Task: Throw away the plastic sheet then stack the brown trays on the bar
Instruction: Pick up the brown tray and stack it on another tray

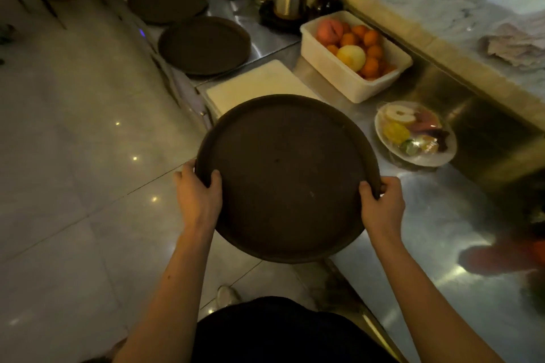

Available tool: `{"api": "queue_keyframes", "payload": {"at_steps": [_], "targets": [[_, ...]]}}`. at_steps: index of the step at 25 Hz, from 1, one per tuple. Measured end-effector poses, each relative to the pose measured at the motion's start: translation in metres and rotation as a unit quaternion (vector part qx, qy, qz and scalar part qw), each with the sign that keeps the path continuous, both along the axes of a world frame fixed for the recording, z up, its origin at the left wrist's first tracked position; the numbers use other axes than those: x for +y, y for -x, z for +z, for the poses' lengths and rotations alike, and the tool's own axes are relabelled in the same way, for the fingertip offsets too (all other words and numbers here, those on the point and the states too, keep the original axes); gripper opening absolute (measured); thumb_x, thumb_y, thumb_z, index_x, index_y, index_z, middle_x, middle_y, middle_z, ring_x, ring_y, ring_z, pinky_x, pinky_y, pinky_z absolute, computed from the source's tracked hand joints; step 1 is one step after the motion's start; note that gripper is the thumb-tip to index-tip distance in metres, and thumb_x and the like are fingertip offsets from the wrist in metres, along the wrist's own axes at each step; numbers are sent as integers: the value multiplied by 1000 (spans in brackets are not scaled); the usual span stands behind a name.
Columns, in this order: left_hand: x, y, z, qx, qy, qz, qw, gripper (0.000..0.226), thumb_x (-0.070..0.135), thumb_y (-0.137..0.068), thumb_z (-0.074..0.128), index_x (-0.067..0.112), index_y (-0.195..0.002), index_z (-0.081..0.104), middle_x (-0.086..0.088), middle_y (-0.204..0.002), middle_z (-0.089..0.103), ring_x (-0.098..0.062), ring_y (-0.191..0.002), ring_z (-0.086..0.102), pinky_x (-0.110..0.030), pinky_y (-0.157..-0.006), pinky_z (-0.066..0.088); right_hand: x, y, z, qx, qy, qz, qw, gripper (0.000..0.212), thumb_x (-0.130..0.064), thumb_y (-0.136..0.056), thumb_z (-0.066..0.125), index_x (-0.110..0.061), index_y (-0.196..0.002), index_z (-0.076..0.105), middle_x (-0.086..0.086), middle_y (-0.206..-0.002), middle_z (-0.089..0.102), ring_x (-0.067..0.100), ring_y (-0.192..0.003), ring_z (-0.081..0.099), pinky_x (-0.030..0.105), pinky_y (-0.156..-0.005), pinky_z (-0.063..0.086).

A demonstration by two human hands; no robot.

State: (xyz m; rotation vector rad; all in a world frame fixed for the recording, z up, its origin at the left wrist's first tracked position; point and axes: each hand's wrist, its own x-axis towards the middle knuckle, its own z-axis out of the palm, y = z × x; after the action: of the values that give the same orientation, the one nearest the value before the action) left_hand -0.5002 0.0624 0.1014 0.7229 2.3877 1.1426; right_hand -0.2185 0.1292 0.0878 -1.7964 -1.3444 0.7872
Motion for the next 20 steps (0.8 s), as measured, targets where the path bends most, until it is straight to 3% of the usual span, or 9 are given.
{"api": "queue_keyframes", "payload": {"at_steps": [3, 6, 10, 20], "targets": [[-24, 65, -1, -4, -4, 56, 998, 52, 27, -91, 63, 13, -137, 45, -12, -138, 48, -28, -123, 53, -41, -101, 47, 5, 72, 7, -2, -15, 62, 998, 20, -21, -93, 59, -11, -109, 50, -11, -83, 51, 0, -73, 50, 16, -66, 40], [-54, 122, 3, -3, -7, 114, 993, 52, 25, -91, 62, 10, -138, 46, -11, -140, 45, -27, -123, 51, -39, -101, 45, 4, 143, 9, 3, -16, 122, 992, 21, -21, -93, 59, -10, -109, 50, -9, -85, 51, 1, -74, 51, 13, -64, 40], [-88, 186, -6, -6, -11, 158, 987, 53, 28, -89, 64, 12, -137, 48, -10, -135, 51, -27, -120, 55, -40, -98, 48, -4, 215, 4, 5, -17, 175, 984, 24, -21, -92, 60, -8, -110, 50, -13, -83, 50, 3, -74, 53, 18, -66, 45], [-95, 270, -29, -38, -9, 226, 973, 49, 29, -88, 64, 15, -132, 50, -10, -130, 57, -25, -115, 59, -44, -95, 53, 31, 318, -12, -14, 5, 231, 973, 22, -18, -91, 61, -7, -107, 51, -5, -85, 54, 11, -74, 56, 21, -62, 46]]}}
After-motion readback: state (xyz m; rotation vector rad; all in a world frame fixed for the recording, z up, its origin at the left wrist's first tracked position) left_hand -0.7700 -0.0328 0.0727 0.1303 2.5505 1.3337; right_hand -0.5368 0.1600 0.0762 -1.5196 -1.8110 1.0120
